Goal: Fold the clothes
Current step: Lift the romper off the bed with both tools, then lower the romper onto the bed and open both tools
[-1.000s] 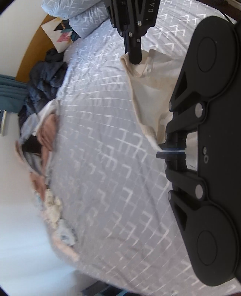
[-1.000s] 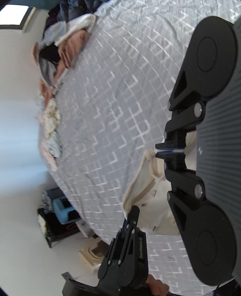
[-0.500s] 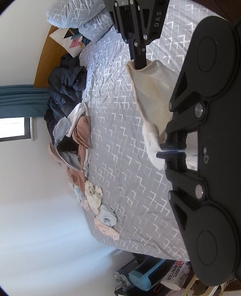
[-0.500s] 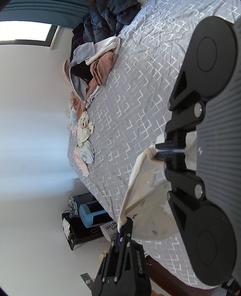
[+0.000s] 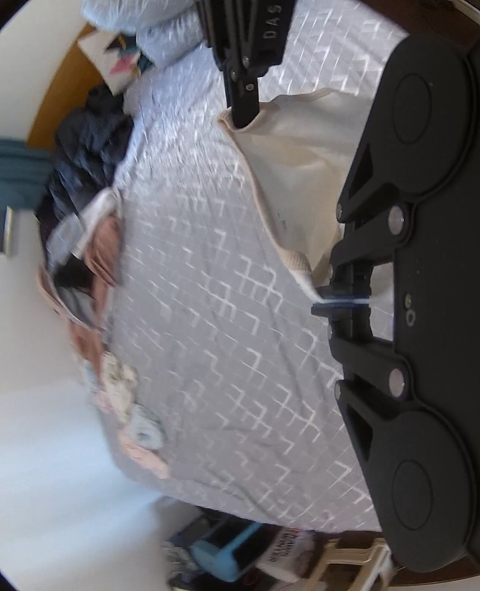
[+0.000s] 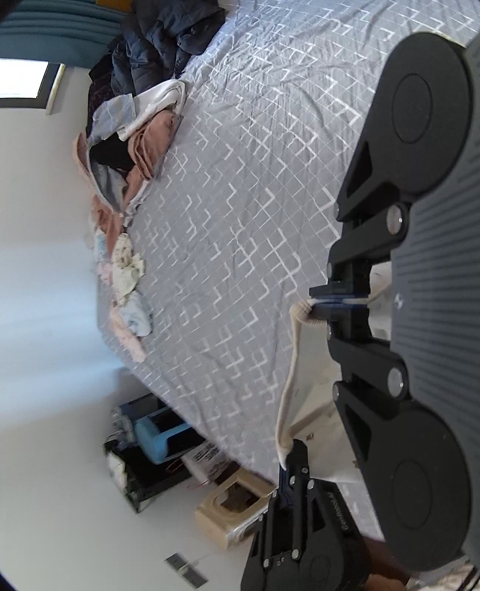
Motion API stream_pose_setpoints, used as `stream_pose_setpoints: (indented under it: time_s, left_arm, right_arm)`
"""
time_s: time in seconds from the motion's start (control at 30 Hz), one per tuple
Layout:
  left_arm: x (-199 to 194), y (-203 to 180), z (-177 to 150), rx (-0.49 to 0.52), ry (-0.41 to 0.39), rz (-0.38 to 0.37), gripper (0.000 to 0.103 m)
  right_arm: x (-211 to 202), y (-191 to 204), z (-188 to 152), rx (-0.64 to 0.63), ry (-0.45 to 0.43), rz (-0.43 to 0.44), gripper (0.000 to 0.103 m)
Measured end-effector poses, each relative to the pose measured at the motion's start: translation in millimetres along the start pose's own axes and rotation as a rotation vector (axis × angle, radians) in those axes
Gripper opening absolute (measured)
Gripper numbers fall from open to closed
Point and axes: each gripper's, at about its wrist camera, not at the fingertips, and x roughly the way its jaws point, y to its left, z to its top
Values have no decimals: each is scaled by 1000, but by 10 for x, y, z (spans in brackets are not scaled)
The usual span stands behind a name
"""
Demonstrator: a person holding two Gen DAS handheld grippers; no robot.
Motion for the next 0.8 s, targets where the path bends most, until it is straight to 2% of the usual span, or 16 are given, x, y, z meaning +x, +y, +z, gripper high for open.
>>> stream_pose_setpoints:
  time_s: [0.13,0.23,0.37,0.43,0.5,0.53,0.63,0.67,0.7,0.73,0.8]
  left_arm:
    - [895,143,275,-1,42,61,0]
    - [1677,318,488,-11,85,111,0]
    - [2506,530,632,-7,140,158,0]
    - [2741,566,643,-6,168,168,2]
    - [2996,595,620,-4,203,172,13]
    - [3095,602,605,-1,216,174,19]
    - [3226,581,597,33,247,207,22]
    - [3196,589,625,27,244,206,23]
    - [3132,606,671,13,233,202,24]
    - [3082,622,716,1,225,197,27]
    - [3012,659,804,-21,214,187,34]
  right_arm:
    - [893,-147,163,53,52,-7,3]
    - [1778,-266,332,102,88,-17,3]
    - [2791,-325,462,100,148,-47,2]
    - [3213,-332,482,93,188,-54,3]
    - [3508,-319,480,80,227,-51,5]
    - [3586,-318,474,78,240,-46,7]
    - [3726,-289,445,50,252,-62,10]
    - [3667,-290,464,42,227,-73,14]
    - [3588,-287,485,34,195,-87,24]
    - [3480,-292,514,28,151,-96,42]
    - [3225,-308,575,16,67,-105,61]
